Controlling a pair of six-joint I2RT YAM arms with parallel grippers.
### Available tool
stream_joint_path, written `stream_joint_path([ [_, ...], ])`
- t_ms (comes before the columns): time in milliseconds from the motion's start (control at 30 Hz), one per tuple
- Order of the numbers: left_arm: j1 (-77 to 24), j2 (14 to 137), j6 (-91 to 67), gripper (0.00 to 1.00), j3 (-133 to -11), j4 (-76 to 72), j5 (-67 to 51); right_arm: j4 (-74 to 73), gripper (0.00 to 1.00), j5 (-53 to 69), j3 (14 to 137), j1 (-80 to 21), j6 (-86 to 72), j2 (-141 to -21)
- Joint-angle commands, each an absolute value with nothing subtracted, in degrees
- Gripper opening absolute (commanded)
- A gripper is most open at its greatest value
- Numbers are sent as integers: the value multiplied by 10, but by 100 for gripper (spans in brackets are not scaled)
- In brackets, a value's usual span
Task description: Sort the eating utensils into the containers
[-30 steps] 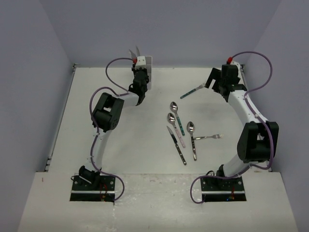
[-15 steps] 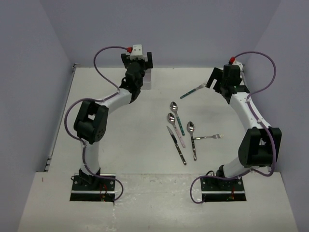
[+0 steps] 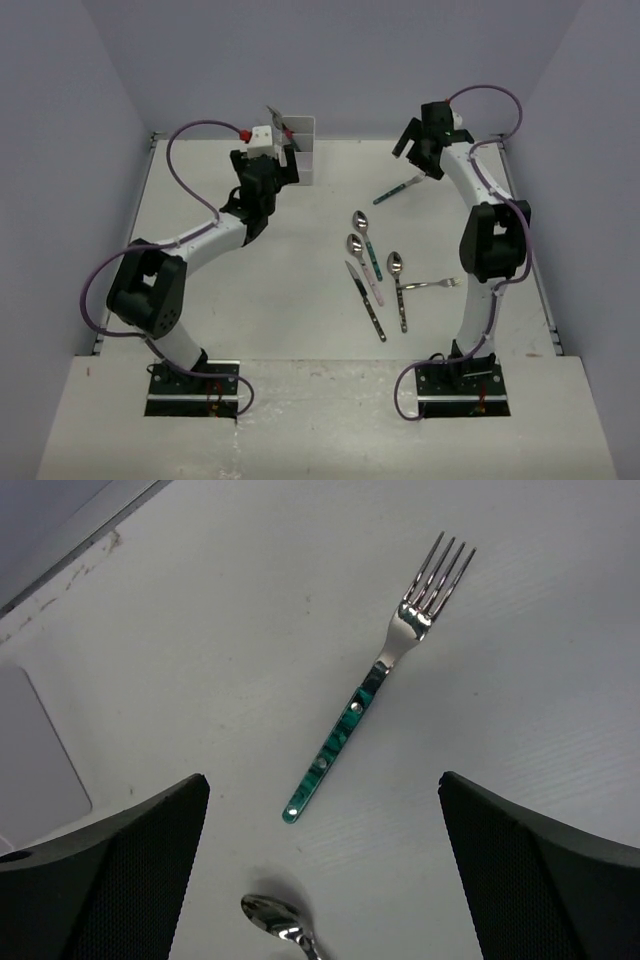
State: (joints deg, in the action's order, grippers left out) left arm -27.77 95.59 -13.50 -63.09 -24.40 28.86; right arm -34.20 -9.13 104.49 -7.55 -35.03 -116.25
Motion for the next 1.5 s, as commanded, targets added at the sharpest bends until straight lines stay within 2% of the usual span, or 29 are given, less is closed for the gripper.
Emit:
stream_joint_path([
  [0, -273, 911, -178, 100, -607, -215, 335, -449, 99, -84, 1157, -75, -422, -1249],
  [200, -257, 878, -192, 100, -596, -194, 374, -476, 99, -47, 1251, -73, -460, -1346],
  [467, -237, 865, -200, 100, -595, -189, 384, -479, 97, -51, 1250, -74, -505, -1390],
  [600, -231, 862, -199, 100, -598, -189, 388, -476, 79, -52, 1261, -73, -511, -1410],
  [633, -229, 862, -198, 100, -599, -189, 389, -476, 71, -52, 1264, -72, -512, -1414],
  [700, -226, 861, -203, 100, -596, -193, 424, -487, 58, -36, 1284, -69, -512, -1432],
  [767, -220, 860, -204, 100, -592, -197, 454, -492, 50, -31, 1302, -68, -513, -1443],
  [800, -210, 858, -207, 100, -592, -195, 454, -492, 40, -29, 1302, -67, -514, -1445],
  [867, -196, 852, -234, 100, -592, -193, 464, -491, 31, -25, 1299, -63, -515, -1444],
  [900, -191, 849, -247, 100, -587, -186, 481, -491, 22, -26, 1295, -63, -518, -1443],
  [1067, -153, 827, -298, 100, -570, -179, 474, -490, 0, -75, 1274, -63, -520, -1417],
  [1200, -147, 817, -291, 100, -560, -190, 461, -420, 0, -72, 1217, -65, -466, -1371],
  [1233, -147, 816, -288, 100, -559, -192, 456, -332, 0, -58, 1195, -67, -433, -1338],
  [1333, -147, 812, -263, 100, -557, -209, 439, -156, 0, 48, 1125, -86, -273, -1277],
  [1400, -147, 809, -257, 100, -555, -210, 433, -97, 0, 125, 1110, -111, -173, -1257],
  [1467, -147, 806, -248, 100, -553, -214, 429, -15, 0, 152, 1104, -145, -69, -1232],
])
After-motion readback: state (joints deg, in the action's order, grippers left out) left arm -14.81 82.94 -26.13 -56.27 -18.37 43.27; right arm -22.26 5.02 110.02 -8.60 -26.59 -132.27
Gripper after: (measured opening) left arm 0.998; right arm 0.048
